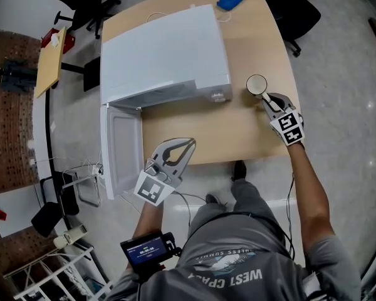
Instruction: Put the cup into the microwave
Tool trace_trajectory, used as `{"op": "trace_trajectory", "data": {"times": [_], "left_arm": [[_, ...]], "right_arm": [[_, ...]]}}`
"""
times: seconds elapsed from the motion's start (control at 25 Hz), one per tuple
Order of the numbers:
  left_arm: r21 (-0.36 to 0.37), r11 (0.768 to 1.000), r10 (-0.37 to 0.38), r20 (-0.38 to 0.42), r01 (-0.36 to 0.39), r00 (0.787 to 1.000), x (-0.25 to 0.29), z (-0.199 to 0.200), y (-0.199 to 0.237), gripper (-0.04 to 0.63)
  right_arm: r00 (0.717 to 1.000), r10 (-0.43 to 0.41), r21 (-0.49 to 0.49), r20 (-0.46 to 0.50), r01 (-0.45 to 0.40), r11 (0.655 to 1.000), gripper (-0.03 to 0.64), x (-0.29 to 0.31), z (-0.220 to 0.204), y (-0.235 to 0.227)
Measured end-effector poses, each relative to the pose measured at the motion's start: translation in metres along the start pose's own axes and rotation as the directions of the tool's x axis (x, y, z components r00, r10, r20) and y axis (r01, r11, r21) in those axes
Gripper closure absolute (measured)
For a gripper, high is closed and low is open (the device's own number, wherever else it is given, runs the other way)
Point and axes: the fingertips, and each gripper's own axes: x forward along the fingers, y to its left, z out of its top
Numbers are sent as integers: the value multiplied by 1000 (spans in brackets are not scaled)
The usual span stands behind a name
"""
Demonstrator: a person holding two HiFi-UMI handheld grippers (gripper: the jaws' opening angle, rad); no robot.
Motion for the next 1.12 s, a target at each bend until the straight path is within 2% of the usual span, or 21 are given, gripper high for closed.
{"op": "trace_trajectory", "data": {"times": [0.2,0.36,0.56,0.76,1.12], "left_arm": [[-14,1000,25,44,-24,999,-20,1,4,572],[-40,999,39,64,-36,997,-42,1,7,572],[-48,998,51,121,-45,991,-72,13,14,572],[-7,998,57,174,-57,983,-114,25,23,572],[-12,997,78,232,-78,970,-183,47,24,572]], "right_arm": [[998,46,-43,53,-43,998,541,-41,35,47],[990,84,-65,115,-76,995,541,-70,78,93],[966,109,-65,236,-96,993,541,-100,146,148],[941,135,-90,311,-112,990,541,-115,203,200],[928,150,-108,341,-119,987,541,-131,261,264]]}}
